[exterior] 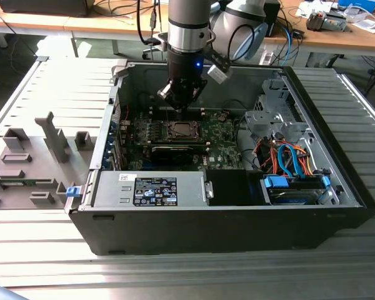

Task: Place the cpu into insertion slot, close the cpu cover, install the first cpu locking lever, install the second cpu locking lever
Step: 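Install the first cpu locking lever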

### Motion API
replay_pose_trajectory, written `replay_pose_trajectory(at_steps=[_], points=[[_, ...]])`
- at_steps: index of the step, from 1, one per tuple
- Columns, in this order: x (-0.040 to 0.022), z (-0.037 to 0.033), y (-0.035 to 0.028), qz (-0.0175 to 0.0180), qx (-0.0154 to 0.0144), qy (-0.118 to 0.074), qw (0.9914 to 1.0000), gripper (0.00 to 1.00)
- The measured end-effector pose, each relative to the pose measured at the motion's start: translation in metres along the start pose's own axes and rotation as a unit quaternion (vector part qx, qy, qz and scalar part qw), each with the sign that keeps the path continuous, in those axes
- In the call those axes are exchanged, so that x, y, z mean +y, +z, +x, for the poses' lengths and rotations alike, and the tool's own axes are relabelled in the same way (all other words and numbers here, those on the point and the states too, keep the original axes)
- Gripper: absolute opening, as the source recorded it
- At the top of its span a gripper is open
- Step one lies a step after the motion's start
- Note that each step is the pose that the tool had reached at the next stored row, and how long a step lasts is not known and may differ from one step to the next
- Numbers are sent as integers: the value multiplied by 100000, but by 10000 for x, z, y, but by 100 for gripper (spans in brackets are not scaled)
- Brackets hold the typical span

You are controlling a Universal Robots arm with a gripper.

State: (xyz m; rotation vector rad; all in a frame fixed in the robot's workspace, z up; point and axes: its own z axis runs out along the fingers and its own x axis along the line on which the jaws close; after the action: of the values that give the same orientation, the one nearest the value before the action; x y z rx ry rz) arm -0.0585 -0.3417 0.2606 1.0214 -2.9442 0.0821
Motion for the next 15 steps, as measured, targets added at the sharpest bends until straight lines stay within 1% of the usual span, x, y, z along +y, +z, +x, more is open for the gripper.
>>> replay_pose_trajectory(at_steps=[4,6,15], points=[[0,0,0,-28,-82,-801,99997,11],[0,0,0,-32,-136,-1538,99988,11],[0,0,0,3,-281,-3905,99923,11]])
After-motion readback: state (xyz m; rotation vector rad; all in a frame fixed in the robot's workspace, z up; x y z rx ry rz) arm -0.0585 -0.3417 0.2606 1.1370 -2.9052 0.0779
